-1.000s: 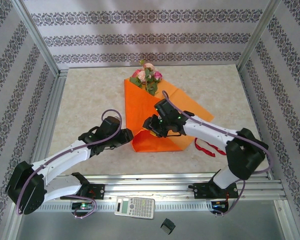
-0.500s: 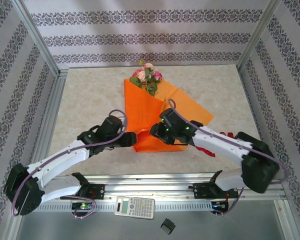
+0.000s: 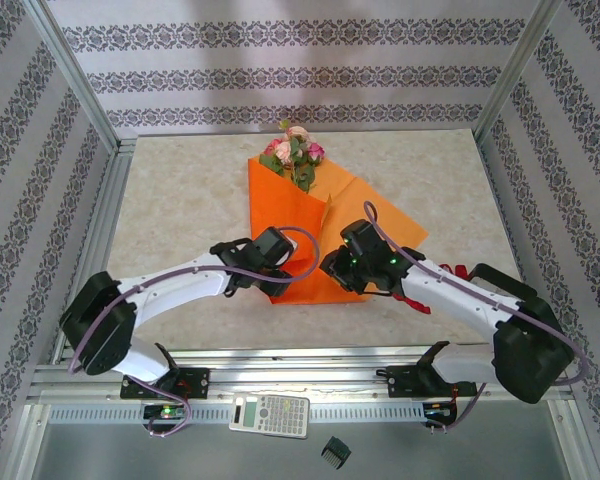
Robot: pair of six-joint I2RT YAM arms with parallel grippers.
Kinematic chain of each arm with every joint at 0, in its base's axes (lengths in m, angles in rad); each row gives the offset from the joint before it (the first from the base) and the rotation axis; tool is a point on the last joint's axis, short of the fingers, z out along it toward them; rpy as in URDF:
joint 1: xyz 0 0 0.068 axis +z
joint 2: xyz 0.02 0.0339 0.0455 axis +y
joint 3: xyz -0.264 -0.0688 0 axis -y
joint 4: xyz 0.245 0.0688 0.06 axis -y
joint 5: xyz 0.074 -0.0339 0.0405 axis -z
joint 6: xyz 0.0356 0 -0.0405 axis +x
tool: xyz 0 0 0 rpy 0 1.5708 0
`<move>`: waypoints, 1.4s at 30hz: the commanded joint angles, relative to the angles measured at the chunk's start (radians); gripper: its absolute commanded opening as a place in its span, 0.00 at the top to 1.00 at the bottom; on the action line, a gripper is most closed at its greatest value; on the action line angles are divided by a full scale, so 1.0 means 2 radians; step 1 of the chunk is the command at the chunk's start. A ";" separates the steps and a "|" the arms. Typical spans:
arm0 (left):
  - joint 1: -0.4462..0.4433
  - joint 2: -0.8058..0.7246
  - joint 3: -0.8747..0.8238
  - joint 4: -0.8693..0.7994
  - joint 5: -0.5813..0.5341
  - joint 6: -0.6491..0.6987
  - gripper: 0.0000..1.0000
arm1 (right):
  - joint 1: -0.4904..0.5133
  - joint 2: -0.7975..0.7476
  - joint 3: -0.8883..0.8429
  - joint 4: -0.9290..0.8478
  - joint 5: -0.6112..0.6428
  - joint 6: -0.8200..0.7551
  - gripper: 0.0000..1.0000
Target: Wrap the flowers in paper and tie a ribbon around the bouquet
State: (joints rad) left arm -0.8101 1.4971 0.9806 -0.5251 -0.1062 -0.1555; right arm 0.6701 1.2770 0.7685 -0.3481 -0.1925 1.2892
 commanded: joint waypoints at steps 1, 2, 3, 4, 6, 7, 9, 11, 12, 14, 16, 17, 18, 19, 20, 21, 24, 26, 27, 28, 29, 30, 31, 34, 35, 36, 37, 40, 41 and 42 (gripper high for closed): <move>-0.007 0.006 0.032 -0.029 -0.067 0.016 0.50 | 0.005 0.014 -0.002 0.015 -0.016 0.011 0.66; -0.007 0.005 0.033 -0.036 -0.073 0.000 0.62 | 0.004 0.018 0.000 0.020 -0.018 0.011 0.68; -0.007 -0.001 0.030 -0.039 -0.077 -0.019 0.73 | 0.005 0.023 0.000 0.023 -0.020 0.010 0.70; -0.007 -0.013 0.022 -0.040 -0.077 -0.045 0.81 | 0.007 0.031 0.004 0.026 -0.024 0.010 0.72; -0.007 -0.048 -0.010 -0.030 -0.068 -0.110 0.83 | 0.010 0.052 0.013 0.031 -0.039 0.006 0.76; -0.007 -0.073 -0.036 -0.014 -0.060 -0.150 0.83 | 0.014 0.064 0.018 0.033 -0.044 0.005 0.79; -0.007 -0.122 -0.089 0.017 -0.055 -0.233 0.82 | 0.024 0.087 0.030 0.039 -0.052 0.005 0.83; -0.007 -0.176 -0.142 0.052 -0.061 -0.307 0.82 | 0.036 0.111 0.045 0.046 -0.062 0.005 0.86; -0.007 -0.204 -0.170 0.069 -0.070 -0.346 0.82 | 0.042 0.123 0.053 0.048 -0.066 0.006 0.88; -0.006 -0.258 -0.225 0.110 -0.082 -0.401 0.81 | 0.054 0.152 0.072 0.053 -0.077 0.005 0.90; -0.004 -0.297 -0.262 0.128 -0.088 -0.440 0.79 | 0.064 0.183 0.094 0.055 -0.095 0.003 0.93; -0.003 -0.313 -0.277 0.132 -0.090 -0.451 0.78 | 0.070 0.199 0.109 0.056 -0.105 0.000 0.95; -0.002 -0.325 -0.286 0.132 -0.091 -0.459 0.78 | 0.075 0.214 0.120 0.055 -0.113 -0.002 0.96; 0.000 -0.337 -0.295 0.129 -0.093 -0.468 0.78 | 0.082 0.229 0.135 0.055 -0.118 -0.004 0.97; 0.002 -0.348 -0.302 0.128 -0.094 -0.473 0.78 | 0.088 0.243 0.147 0.058 -0.124 -0.004 0.99; 0.002 -0.355 -0.307 0.128 -0.094 -0.473 0.78 | 0.094 0.256 0.158 0.062 -0.130 -0.002 0.99; 0.003 -0.368 -0.312 0.127 -0.094 -0.469 0.78 | 0.110 0.292 0.190 0.067 -0.147 0.001 1.00; 0.004 -0.367 -0.311 0.133 -0.087 -0.463 0.78 | 0.121 0.311 0.213 0.064 -0.153 0.000 1.00; 0.004 -0.365 -0.311 0.134 -0.084 -0.462 0.78 | 0.125 0.318 0.221 0.056 -0.153 -0.002 1.00; 0.004 -0.364 -0.309 0.134 -0.081 -0.462 0.78 | 0.129 0.322 0.225 0.048 -0.148 -0.001 1.00; 0.004 -0.364 -0.307 0.135 -0.078 -0.462 0.77 | 0.130 0.323 0.222 0.051 -0.142 0.003 1.00; 0.004 -0.367 -0.305 0.136 -0.076 -0.460 0.76 | 0.130 0.322 0.217 0.057 -0.140 0.006 1.00; 0.004 -0.370 -0.301 0.136 -0.075 -0.457 0.74 | 0.129 0.323 0.214 0.058 -0.139 0.008 1.00; 0.004 -0.377 -0.282 0.122 -0.080 -0.451 0.62 | 0.130 0.330 0.211 0.070 -0.137 0.009 1.00; 0.004 -0.378 -0.276 0.119 -0.083 -0.450 0.55 | 0.131 0.335 0.213 0.072 -0.137 0.007 1.00; 0.004 -0.378 -0.272 0.121 -0.083 -0.448 0.50 | 0.132 0.338 0.215 0.071 -0.137 0.003 0.99; 0.005 -0.376 -0.269 0.126 -0.082 -0.444 0.45 | 0.134 0.341 0.216 0.073 -0.137 0.001 0.97; 0.013 -0.359 -0.259 0.131 -0.076 -0.419 0.33 | 0.135 0.338 0.207 0.085 -0.131 0.002 0.95; 0.024 -0.352 -0.260 0.147 -0.064 -0.404 0.30 | 0.134 0.336 0.202 0.088 -0.129 0.003 0.95; 0.035 -0.344 -0.262 0.166 -0.044 -0.388 0.29 | 0.134 0.334 0.200 0.091 -0.127 0.006 0.95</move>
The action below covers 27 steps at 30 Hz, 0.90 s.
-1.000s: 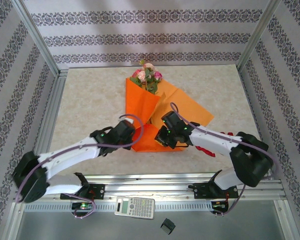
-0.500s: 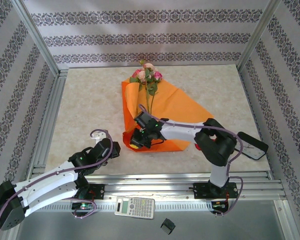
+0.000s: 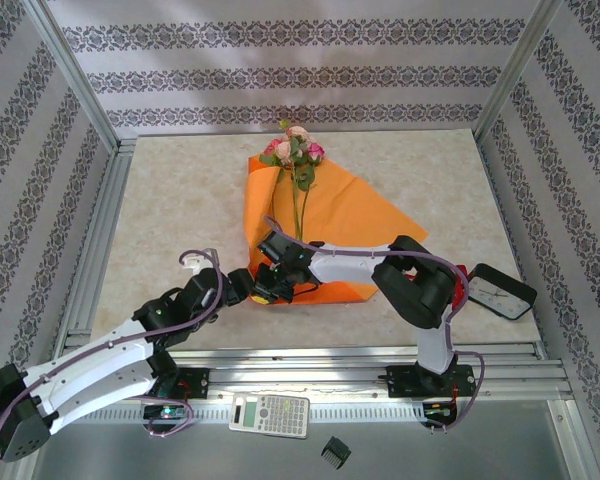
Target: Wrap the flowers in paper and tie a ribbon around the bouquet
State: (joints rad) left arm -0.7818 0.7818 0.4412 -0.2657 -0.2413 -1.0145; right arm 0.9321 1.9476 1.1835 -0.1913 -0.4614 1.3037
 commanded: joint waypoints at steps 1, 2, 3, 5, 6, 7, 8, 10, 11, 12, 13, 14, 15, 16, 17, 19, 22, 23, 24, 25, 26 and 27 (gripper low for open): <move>0.038 0.027 0.004 0.063 0.054 0.059 0.28 | 0.003 -0.002 -0.010 0.017 0.007 -0.002 0.94; 0.053 0.042 0.003 0.078 0.085 0.074 0.28 | 0.003 -0.002 -0.010 0.020 0.007 -0.001 0.93; 0.061 0.057 0.007 0.082 0.102 0.088 0.28 | 0.003 -0.002 -0.010 0.022 0.005 -0.001 0.92; 0.062 0.083 0.022 0.081 0.122 0.125 0.28 | 0.003 -0.001 -0.008 0.023 0.004 -0.001 0.90; 0.061 0.092 0.028 0.071 0.124 0.133 0.28 | 0.003 -0.001 -0.007 0.024 0.004 -0.001 0.90; 0.062 0.099 0.035 0.050 0.113 0.141 0.29 | 0.002 -0.001 -0.008 0.025 0.004 -0.001 0.90; 0.063 0.102 0.041 0.035 0.098 0.149 0.29 | 0.001 0.000 -0.010 0.026 0.005 0.000 0.90; 0.069 0.100 0.035 0.036 0.083 0.166 0.30 | 0.000 -0.002 -0.017 0.031 0.006 0.002 0.91; 0.073 0.098 0.030 0.034 0.075 0.164 0.33 | -0.001 -0.003 -0.021 0.034 0.007 0.002 0.92; 0.078 0.097 0.026 0.035 0.075 0.163 0.40 | -0.001 -0.003 -0.023 0.036 0.007 0.002 0.93; 0.079 0.098 0.026 0.034 0.078 0.164 0.47 | -0.002 -0.004 -0.026 0.038 0.007 0.003 0.93; 0.080 0.098 0.025 0.030 0.080 0.161 0.56 | -0.002 -0.004 -0.025 0.039 0.007 0.001 0.94; 0.080 0.098 0.023 0.027 0.085 0.155 0.63 | -0.003 -0.003 -0.022 0.037 0.009 -0.002 0.94; 0.080 0.098 0.022 0.023 0.090 0.149 0.67 | -0.003 -0.003 -0.019 0.034 0.010 -0.005 0.95; 0.080 0.096 0.020 0.018 0.094 0.141 0.70 | -0.002 -0.002 -0.015 0.031 0.011 -0.008 0.95; 0.080 0.087 0.015 0.012 0.098 0.130 0.73 | -0.002 -0.001 -0.009 0.028 0.011 -0.010 0.96; 0.080 0.066 0.008 0.003 0.091 0.119 0.77 | -0.001 0.004 -0.003 0.025 0.010 -0.011 0.96; 0.080 0.059 0.007 -0.001 0.087 0.116 0.78 | 0.000 0.008 -0.001 0.025 0.006 -0.010 0.96; 0.080 0.053 0.006 0.000 0.087 0.115 0.80 | 0.002 0.012 0.001 0.024 0.005 -0.009 0.96; 0.080 0.049 0.007 0.001 0.089 0.117 0.82 | 0.003 0.016 0.003 0.023 0.005 -0.008 0.96; 0.080 0.046 0.008 0.001 0.092 0.119 0.84 | 0.004 0.022 0.005 0.024 0.005 -0.008 0.96; 0.080 0.045 0.011 0.000 0.095 0.121 0.85 | 0.006 0.028 0.008 0.022 0.004 -0.010 0.96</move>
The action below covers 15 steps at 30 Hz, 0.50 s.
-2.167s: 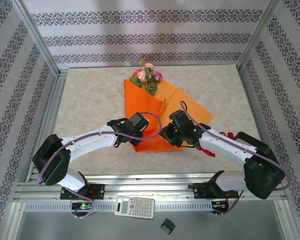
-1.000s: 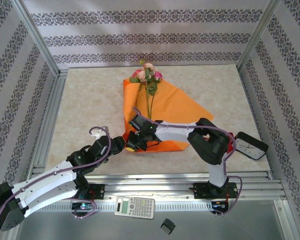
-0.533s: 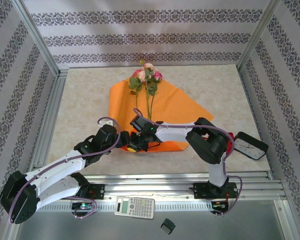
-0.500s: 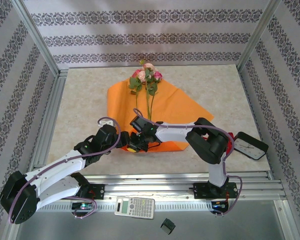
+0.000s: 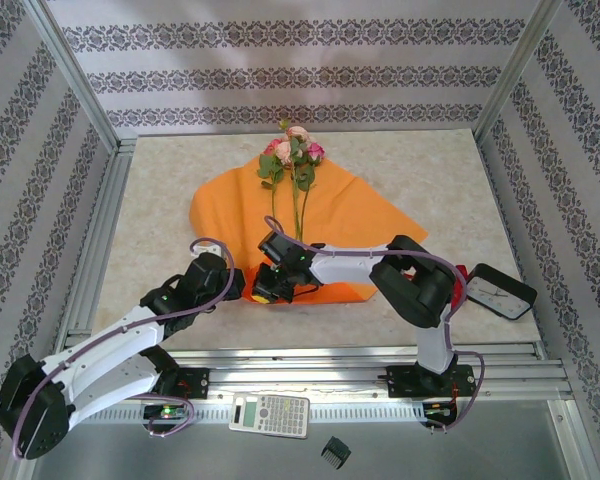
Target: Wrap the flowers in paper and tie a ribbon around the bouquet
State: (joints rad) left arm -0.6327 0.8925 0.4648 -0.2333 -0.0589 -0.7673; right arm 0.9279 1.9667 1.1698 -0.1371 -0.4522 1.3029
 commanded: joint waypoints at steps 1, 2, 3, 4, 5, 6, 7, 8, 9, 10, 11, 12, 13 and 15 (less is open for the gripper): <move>0.005 -0.010 0.001 -0.019 0.007 0.001 0.88 | 0.008 0.025 0.017 -0.009 0.001 -0.012 0.96; 0.005 -0.009 0.004 -0.021 0.012 0.004 0.92 | 0.008 0.031 0.017 -0.013 0.001 -0.012 0.97; 0.005 -0.008 0.005 -0.025 0.015 0.006 0.94 | 0.008 0.036 0.015 -0.011 0.001 -0.009 0.97; 0.005 -0.007 0.006 -0.028 0.019 0.008 0.94 | 0.008 0.038 0.013 -0.011 0.001 -0.007 0.97; 0.005 -0.007 0.008 -0.037 0.020 0.010 0.95 | 0.008 0.038 0.011 -0.013 0.001 -0.006 0.97; 0.005 -0.007 0.012 -0.052 0.018 0.010 0.96 | 0.008 0.036 0.010 -0.012 0.001 -0.007 0.97; 0.005 -0.008 0.015 -0.064 0.015 0.011 0.96 | 0.008 0.031 0.008 -0.013 0.002 -0.009 0.97; 0.005 -0.009 0.017 -0.075 0.012 0.013 0.96 | 0.008 0.024 0.008 -0.013 0.004 -0.013 0.97; 0.005 -0.012 0.015 -0.078 0.012 0.017 0.96 | 0.008 0.015 0.011 -0.017 0.008 -0.019 0.95; 0.005 -0.015 0.012 -0.079 0.011 0.018 0.96 | 0.008 0.007 0.015 -0.023 0.013 -0.026 0.94; 0.005 -0.020 0.009 -0.080 0.008 0.018 0.96 | 0.007 -0.001 0.022 -0.034 0.018 -0.034 0.94; 0.005 -0.024 0.007 -0.081 0.005 0.020 0.96 | 0.005 -0.008 0.028 -0.041 0.024 -0.039 0.93; 0.005 -0.026 0.007 -0.084 0.002 0.022 0.96 | 0.003 -0.012 0.031 -0.045 0.030 -0.043 0.93; 0.005 -0.026 0.007 -0.081 0.002 0.026 0.96 | -0.004 -0.018 0.035 -0.045 0.040 -0.043 0.93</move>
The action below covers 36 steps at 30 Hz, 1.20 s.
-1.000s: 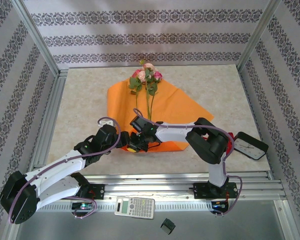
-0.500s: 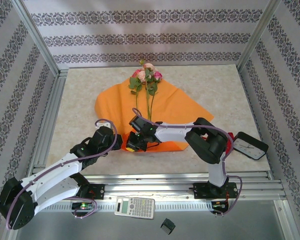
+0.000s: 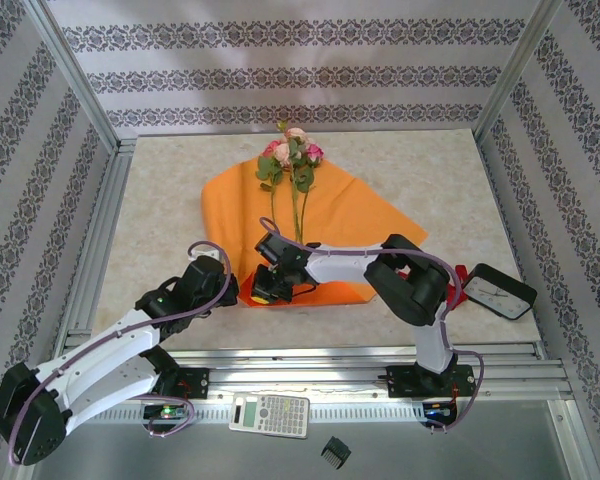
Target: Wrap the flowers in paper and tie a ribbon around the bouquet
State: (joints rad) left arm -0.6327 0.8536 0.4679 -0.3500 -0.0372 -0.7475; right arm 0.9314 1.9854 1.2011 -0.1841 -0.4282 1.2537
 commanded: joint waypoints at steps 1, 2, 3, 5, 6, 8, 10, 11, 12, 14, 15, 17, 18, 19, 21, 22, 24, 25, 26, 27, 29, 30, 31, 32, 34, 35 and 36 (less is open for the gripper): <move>0.005 -0.005 0.005 -0.020 -0.006 0.017 0.96 | -0.009 -0.026 0.023 -0.022 0.029 -0.019 0.93; 0.005 -0.003 0.006 -0.017 -0.004 0.019 0.96 | -0.014 -0.022 0.028 -0.020 0.030 -0.020 0.93; 0.005 -0.001 0.008 -0.016 -0.002 0.021 0.96 | -0.018 -0.015 0.034 -0.018 0.029 -0.020 0.93; 0.005 0.006 0.012 -0.015 0.000 0.024 0.96 | -0.024 0.001 0.048 -0.015 0.029 -0.022 0.93; 0.005 0.008 0.014 -0.015 0.000 0.026 0.96 | -0.026 0.012 0.059 -0.016 0.026 -0.022 0.93; 0.005 0.012 0.018 -0.013 0.000 0.031 0.96 | -0.026 0.034 0.076 -0.024 0.016 -0.020 0.94; 0.005 0.017 0.026 -0.013 0.001 0.039 0.96 | -0.025 0.048 0.079 -0.025 0.013 -0.014 0.95; 0.005 0.022 0.031 -0.012 0.005 0.044 0.96 | -0.024 0.052 0.077 -0.019 0.011 -0.010 0.95; 0.005 0.028 0.036 -0.010 0.009 0.049 0.96 | -0.024 0.057 0.075 -0.014 0.008 -0.007 0.95; 0.005 0.039 0.044 -0.007 0.018 0.057 0.96 | -0.022 0.064 0.075 -0.007 0.004 -0.004 0.95; 0.005 0.045 0.050 -0.004 0.024 0.064 0.97 | -0.023 0.065 0.075 -0.005 0.003 -0.004 0.94; 0.005 0.059 0.059 -0.004 0.034 0.075 0.97 | -0.024 0.061 0.076 -0.001 0.003 -0.007 0.92; 0.004 0.068 0.064 -0.004 0.039 0.084 0.97 | -0.025 0.055 0.077 -0.002 0.004 -0.010 0.90; 0.004 0.075 0.070 -0.004 0.045 0.091 0.97 | -0.027 0.049 0.079 -0.004 0.005 -0.015 0.88; 0.003 0.095 0.082 -0.005 0.057 0.111 0.97 | -0.032 0.027 0.077 -0.010 0.008 -0.021 0.82; 0.002 0.104 0.088 -0.004 0.065 0.125 0.97 | -0.036 0.012 0.070 -0.010 0.011 -0.021 0.79; -0.002 0.123 0.102 -0.002 0.080 0.152 0.98 | -0.048 -0.021 0.050 -0.009 0.017 -0.018 0.72; -0.005 0.132 0.107 0.003 0.091 0.167 0.99 | -0.055 -0.041 0.037 -0.011 0.019 -0.015 0.69; -0.008 0.140 0.112 0.009 0.100 0.179 1.00 | -0.063 -0.058 0.024 -0.011 0.022 -0.013 0.67; -0.011 0.150 0.117 0.015 0.110 0.193 1.00 | -0.072 -0.080 0.008 -0.014 0.026 -0.011 0.66; -0.021 0.169 0.128 0.022 0.128 0.223 1.00 | -0.090 -0.117 -0.026 -0.022 0.033 -0.011 0.67; -0.027 0.181 0.135 0.026 0.137 0.238 1.00 | -0.099 -0.134 -0.046 -0.023 0.035 -0.010 0.68; -0.033 0.193 0.140 0.028 0.145 0.253 1.00 | -0.107 -0.148 -0.066 -0.021 0.035 -0.009 0.70; -0.039 0.204 0.144 0.030 0.152 0.265 1.00 | -0.114 -0.159 -0.085 -0.018 0.036 -0.007 0.71; -0.054 0.228 0.155 0.034 0.163 0.290 1.00 | -0.129 -0.183 -0.128 -0.008 0.036 -0.003 0.74; -0.060 0.239 0.156 0.038 0.168 0.298 1.00 | -0.134 -0.191 -0.142 -0.003 0.036 -0.002 0.74; -0.066 0.252 0.159 0.043 0.170 0.305 1.00 | -0.139 -0.199 -0.156 -0.001 0.037 -0.001 0.74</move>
State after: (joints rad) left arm -0.7326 1.3151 0.7597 -0.3077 0.2398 -0.2565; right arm 0.6628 1.6012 0.9642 -0.1745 -0.3748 1.2354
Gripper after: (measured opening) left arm 0.046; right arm 0.259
